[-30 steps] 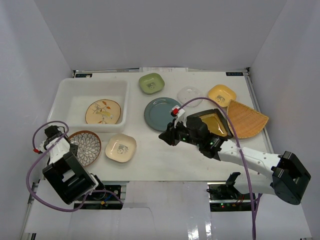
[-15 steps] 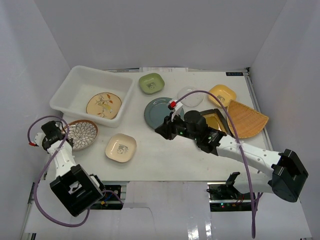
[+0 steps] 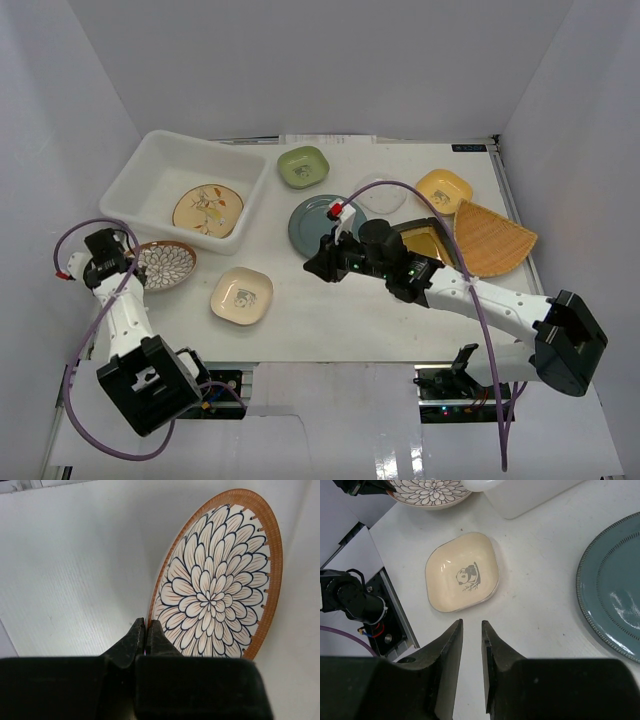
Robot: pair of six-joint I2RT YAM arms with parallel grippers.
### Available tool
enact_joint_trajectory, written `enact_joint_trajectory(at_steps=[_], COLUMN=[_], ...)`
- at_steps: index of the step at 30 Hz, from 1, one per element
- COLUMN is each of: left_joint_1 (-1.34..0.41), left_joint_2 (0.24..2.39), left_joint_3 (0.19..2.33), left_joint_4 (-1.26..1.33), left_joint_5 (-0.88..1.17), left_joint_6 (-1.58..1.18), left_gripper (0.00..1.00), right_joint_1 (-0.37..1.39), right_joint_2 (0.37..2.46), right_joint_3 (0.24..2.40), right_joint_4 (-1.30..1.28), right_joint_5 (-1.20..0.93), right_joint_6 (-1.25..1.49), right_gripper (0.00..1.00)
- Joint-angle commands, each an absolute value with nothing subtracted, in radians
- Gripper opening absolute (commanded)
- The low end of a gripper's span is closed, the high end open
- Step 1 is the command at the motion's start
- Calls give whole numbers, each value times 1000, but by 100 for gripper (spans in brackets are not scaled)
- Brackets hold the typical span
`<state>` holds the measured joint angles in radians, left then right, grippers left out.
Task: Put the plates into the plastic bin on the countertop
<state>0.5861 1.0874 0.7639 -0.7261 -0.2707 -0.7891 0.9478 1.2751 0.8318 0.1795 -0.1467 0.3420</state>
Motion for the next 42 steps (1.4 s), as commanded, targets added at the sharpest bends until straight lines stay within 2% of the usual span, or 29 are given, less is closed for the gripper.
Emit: enact_joint_trajectory(at_steps=[1,5,11,16,24,31,34,38,42], left_joint_1=[560,508,476,405,374,322,296,281,281], left_joint_2=[1069,1025,976,943,833,850,851,827,879], left_joint_3=[821,844,876,985,1008,1281,1382,1405,1359], left_joint_4=[-862,-916,-956,-1023,-948,-957,-956,-882,-715], left_joint_5=[-374,-463,-485,-587,-548,-541,-526,-445,-225], left_joint_6=[-750,-779,-816,-880,-857,-839,-844,-842,-863], left_gripper=[0,0,0,0,0,0,0,0,0], right_joint_1=[954,954,954,956,954,953,951,948,943], right_joint_2=[1292,1293,1275,1279,1252,1258,1261,1264,1264], right_joint_3=[905,948,973,989,973,971,971,966,954], right_joint_4=[198,164,137,124,117,107,109,104,101], right_joint_5=[-173,-172,-166,-169,-132,-130,-127,-114,-110], right_joint_6=[348,328,314,313,308,305,307,305,299], right_gripper=[28,29,29,29,30,30,30,30,30])
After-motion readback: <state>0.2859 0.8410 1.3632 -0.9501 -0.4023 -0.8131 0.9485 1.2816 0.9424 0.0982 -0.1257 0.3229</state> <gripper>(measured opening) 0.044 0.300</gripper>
